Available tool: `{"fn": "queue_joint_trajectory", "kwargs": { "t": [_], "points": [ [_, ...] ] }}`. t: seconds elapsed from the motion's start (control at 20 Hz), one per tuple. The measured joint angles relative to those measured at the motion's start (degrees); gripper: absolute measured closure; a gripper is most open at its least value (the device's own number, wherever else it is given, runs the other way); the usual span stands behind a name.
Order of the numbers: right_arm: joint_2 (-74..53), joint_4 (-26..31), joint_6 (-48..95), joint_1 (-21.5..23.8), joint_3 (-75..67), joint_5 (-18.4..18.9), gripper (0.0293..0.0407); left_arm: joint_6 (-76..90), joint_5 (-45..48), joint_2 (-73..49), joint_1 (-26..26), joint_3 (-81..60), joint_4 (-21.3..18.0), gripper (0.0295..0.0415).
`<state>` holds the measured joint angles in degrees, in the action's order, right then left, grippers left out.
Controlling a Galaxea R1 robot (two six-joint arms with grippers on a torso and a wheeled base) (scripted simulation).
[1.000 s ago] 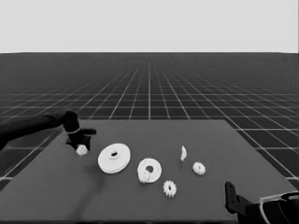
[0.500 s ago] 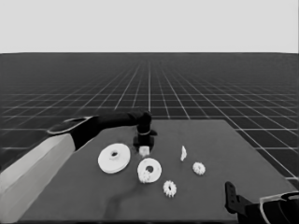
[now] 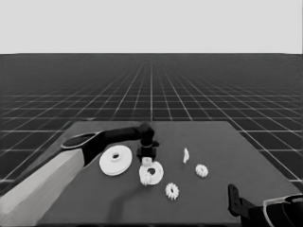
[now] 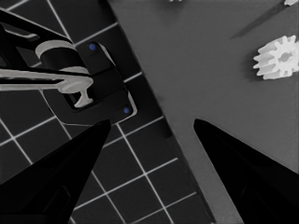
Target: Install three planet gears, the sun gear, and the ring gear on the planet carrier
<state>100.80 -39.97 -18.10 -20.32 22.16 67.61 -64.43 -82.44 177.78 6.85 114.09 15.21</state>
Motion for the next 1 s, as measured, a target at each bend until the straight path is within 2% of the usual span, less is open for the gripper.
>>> {"fn": "queue_joint_trajectory", "kwargs": {
  "t": [0.1, 0.15, 0.2, 0.25, 0.35, 0.6, 0.75, 1.0],
  "points": [
    [0.0, 0.0, 0.0, 0.0, 0.0, 0.0, 0.0315, 0.0, 0.1, 0.0, 0.1, 0.1, 0.1, 0.0398],
    [0.0, 0.0, 0.0, 0.0, 0.0, 0.0, 0.0315, 0.1, 0.1, 0.0, 0.1, 0.1, 0.1, 0.0366],
    [0.0, 0.0, 0.0, 0.0, 0.0, 0.0, 0.0315, 0.1, 0.1, 0.0, 0.1, 0.1, 0.1, 0.0339],
    [0.0, 0.0, 0.0, 0.0, 0.0, 0.0, 0.0315, 0.1, 0.1, 0.0, 0.1, 0.1, 0.1, 0.033],
    [0.0, 0.0, 0.0, 0.0, 0.0, 0.0, 0.0315, 0.1, 0.1, 0.0, 0.1, 0.1, 0.1, 0.0326],
    [0.0, 0.0, 0.0, 0.0, 0.0, 0.0, 0.0315, 0.1, 0.1, 0.0, 0.1, 0.1, 0.1, 0.0326],
    [0.0, 0.0, 0.0, 0.0, 0.0, 0.0, 0.0315, -3.5, -3.5, -2.1, -6.4, -6.3, -5.4, 0.0326],
    [0.0, 0.0, 0.0, 0.0, 0.0, 0.0, 0.0315, -3.8, -4.1, -2.2, -8.0, -6.8, -6.9, 0.0326]
  ]
}}
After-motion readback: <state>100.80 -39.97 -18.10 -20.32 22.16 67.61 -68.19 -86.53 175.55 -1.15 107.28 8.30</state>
